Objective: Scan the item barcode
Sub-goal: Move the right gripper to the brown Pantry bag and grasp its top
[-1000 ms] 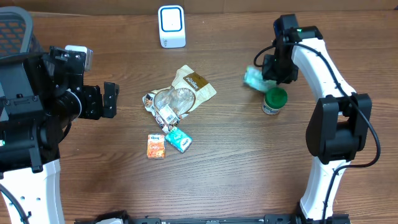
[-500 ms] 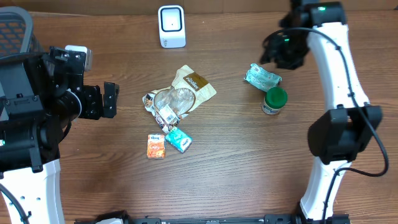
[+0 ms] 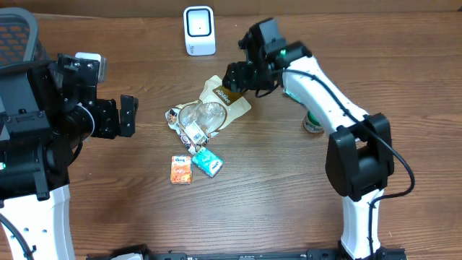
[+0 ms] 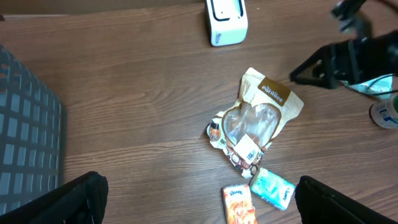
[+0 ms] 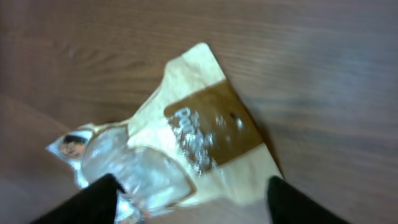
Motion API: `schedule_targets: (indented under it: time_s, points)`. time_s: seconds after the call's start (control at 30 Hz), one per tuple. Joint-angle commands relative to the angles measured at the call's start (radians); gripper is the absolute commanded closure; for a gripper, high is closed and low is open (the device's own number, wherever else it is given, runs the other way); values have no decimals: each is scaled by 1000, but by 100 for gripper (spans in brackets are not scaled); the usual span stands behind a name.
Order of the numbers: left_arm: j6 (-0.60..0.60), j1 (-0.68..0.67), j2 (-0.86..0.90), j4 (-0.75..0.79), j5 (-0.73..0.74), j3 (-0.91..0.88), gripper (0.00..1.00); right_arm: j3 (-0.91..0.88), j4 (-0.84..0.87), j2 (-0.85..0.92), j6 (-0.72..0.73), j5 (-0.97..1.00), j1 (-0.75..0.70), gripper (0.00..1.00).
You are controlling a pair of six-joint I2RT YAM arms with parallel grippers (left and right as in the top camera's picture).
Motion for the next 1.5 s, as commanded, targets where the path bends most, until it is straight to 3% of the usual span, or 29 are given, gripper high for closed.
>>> schedule_targets:
  time_s: [0.0,0.17,0.6,0.93,1.07,1.23,1.47]
  points:
    - [26,5,3,3,12,19,0,-103,118,-7,-48,7,-15,21]
    - [26,5,3,3,12,19,0,-138,201,19,-117,-5,-21,21]
    - [26,5,3,3,12,19,0,-139,269,176,-105,-116,-21,30]
    - [26,5,3,3,12,19,1,-140,108,220,-106,-178,-5,31]
    - [26,5,3,3,12,19,1,-140,72,220,-106,-178,-2,65]
    - [26,5,3,3,12,19,0,-124,50,217,-106,-213,-14,94]
    - [26,5,3,3,12,19,0,-41,-28,206,-107,-234,-21,96]
